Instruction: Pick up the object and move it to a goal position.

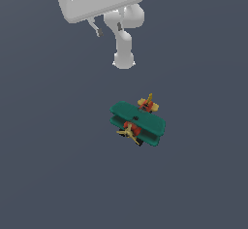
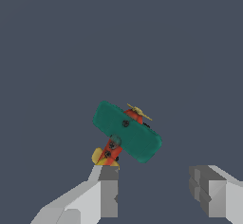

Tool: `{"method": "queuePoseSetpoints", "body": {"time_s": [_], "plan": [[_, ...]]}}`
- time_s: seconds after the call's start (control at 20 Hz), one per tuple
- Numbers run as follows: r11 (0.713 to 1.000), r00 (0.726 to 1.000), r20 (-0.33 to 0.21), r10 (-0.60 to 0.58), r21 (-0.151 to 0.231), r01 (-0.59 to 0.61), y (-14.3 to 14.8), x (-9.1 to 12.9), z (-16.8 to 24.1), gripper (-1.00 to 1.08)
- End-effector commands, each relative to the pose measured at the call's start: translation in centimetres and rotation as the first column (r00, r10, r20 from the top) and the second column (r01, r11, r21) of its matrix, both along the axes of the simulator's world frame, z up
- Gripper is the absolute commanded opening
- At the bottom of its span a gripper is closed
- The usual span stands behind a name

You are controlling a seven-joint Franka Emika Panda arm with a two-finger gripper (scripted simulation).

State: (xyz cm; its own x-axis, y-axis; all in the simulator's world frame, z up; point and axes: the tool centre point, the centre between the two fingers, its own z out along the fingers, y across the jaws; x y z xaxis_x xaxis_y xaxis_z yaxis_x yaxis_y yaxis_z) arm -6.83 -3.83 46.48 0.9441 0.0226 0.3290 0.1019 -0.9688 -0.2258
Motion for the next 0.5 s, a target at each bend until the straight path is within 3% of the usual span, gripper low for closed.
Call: {"method": "queuePoseSetpoints", "body": {"time_s": [0.0, 0.45], "plan": [[1.000, 1.000, 0.018, 0.008, 0.022, -0.009, -0.4, -0.1, 0.6, 0.28], [0.994, 0.996, 0.078, 0.033, 0.103, -0.041, -1.8, -0.6, 2.2, 0.28]]}}
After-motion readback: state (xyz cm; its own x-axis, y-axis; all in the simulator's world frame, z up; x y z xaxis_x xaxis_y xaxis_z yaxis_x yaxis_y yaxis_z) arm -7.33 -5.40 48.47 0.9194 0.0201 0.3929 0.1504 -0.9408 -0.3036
